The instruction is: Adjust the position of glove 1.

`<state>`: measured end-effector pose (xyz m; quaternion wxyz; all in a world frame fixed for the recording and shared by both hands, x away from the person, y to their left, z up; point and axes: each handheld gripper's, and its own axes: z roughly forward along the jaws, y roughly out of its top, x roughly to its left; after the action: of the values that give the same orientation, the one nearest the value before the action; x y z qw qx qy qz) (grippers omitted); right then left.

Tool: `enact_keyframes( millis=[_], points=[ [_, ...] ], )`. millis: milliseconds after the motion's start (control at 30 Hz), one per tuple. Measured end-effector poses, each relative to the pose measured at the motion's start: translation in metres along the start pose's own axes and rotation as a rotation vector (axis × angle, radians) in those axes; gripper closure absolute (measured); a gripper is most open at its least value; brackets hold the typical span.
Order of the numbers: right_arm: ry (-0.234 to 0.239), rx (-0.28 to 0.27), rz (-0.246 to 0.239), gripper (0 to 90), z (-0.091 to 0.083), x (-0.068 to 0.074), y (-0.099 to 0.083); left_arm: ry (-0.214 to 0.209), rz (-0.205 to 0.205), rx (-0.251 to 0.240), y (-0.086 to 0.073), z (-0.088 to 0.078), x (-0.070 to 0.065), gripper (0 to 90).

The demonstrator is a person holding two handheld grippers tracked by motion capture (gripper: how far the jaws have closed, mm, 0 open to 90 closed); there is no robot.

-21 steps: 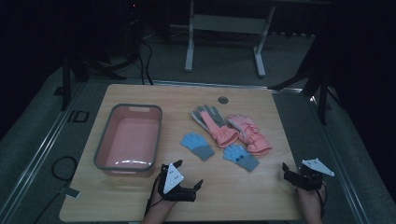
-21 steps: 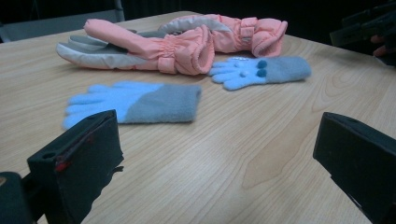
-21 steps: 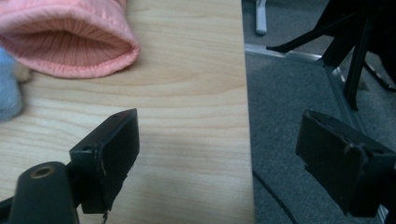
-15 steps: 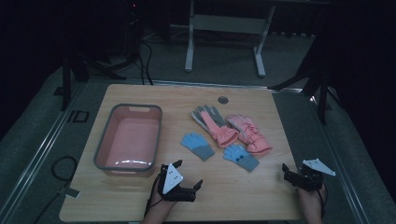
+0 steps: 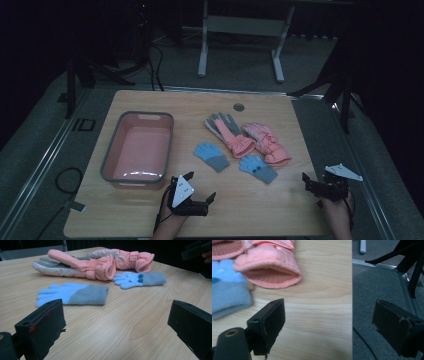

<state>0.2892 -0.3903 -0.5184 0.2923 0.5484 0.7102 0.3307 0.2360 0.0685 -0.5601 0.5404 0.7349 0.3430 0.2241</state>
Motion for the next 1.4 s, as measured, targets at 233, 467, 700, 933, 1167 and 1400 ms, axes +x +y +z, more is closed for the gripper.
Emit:
enact_keyframes(
  millis=[233,467,700,933,1167,1400],
  points=[
    [0.143,0.080,-0.013,12.3,0.003,0.016,0.025,-0.004,0.005,0.004,0.000,0.001,-0.001,1.2],
    [0.240,0.050,-0.064,10.5,0.003,0.045,0.048,-0.008,0.005,0.005,0.000,0.001,-0.001,1.2],
    [0.302,0.029,-0.149,13.1,0.007,0.075,0.071,-0.011,0.007,0.005,0.000,0.001,-0.001,1.2],
    [0.372,0.029,-0.225,26.5,0.014,0.102,0.088,-0.015,0.005,0.004,0.000,0.000,-0.001,1.2],
    [0.457,0.008,-0.298,38.9,0.026,0.133,0.101,-0.018,0.006,0.003,0.000,0.000,-0.001,1.2],
    [0.542,0.045,-0.371,44.3,0.046,0.162,0.111,-0.023,0.001,0.001,0.000,0.000,0.000,1.2]
  ],
)
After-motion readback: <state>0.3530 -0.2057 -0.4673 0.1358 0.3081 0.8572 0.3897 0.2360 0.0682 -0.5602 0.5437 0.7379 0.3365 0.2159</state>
